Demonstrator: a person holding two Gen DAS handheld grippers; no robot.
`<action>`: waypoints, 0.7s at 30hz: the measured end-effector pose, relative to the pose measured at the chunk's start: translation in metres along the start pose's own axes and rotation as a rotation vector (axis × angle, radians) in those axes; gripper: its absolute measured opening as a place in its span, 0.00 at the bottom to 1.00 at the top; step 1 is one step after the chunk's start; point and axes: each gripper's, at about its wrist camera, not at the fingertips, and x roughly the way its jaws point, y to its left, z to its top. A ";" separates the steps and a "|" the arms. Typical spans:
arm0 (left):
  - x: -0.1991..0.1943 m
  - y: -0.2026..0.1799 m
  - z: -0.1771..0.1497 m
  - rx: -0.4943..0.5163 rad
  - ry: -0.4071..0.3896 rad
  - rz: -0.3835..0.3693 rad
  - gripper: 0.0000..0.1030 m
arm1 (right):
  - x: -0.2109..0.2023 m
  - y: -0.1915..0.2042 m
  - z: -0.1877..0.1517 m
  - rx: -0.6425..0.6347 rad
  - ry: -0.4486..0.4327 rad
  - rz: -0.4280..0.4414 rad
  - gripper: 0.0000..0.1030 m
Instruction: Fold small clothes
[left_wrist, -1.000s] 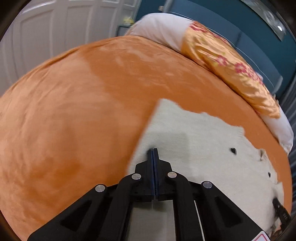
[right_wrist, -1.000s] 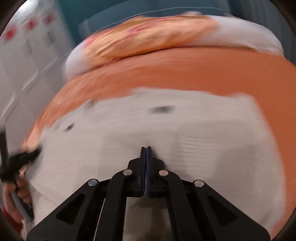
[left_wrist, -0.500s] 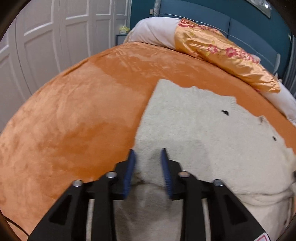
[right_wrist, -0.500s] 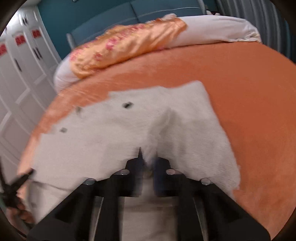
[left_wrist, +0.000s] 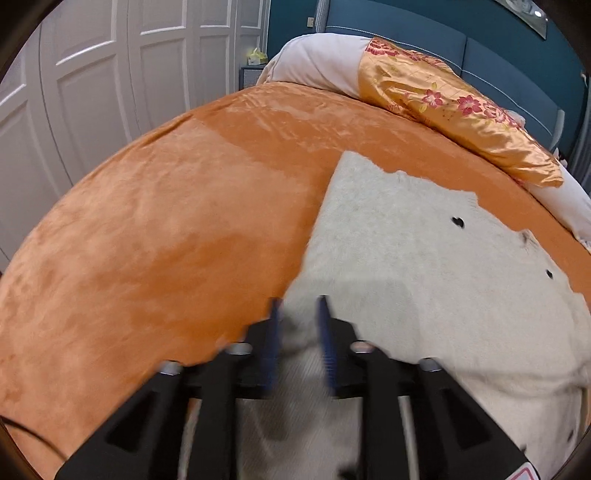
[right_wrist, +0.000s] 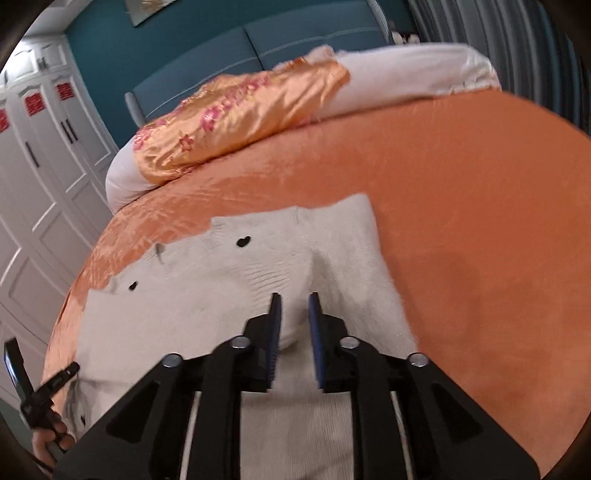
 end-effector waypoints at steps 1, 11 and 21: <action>-0.011 0.004 -0.004 0.001 0.002 -0.010 0.48 | -0.020 -0.001 -0.008 -0.012 -0.005 0.006 0.37; -0.110 0.074 -0.103 -0.038 0.171 -0.090 0.64 | -0.158 -0.032 -0.130 -0.102 0.200 -0.080 0.58; -0.147 0.088 -0.165 -0.136 0.255 -0.178 0.67 | -0.180 -0.043 -0.200 0.018 0.308 -0.018 0.60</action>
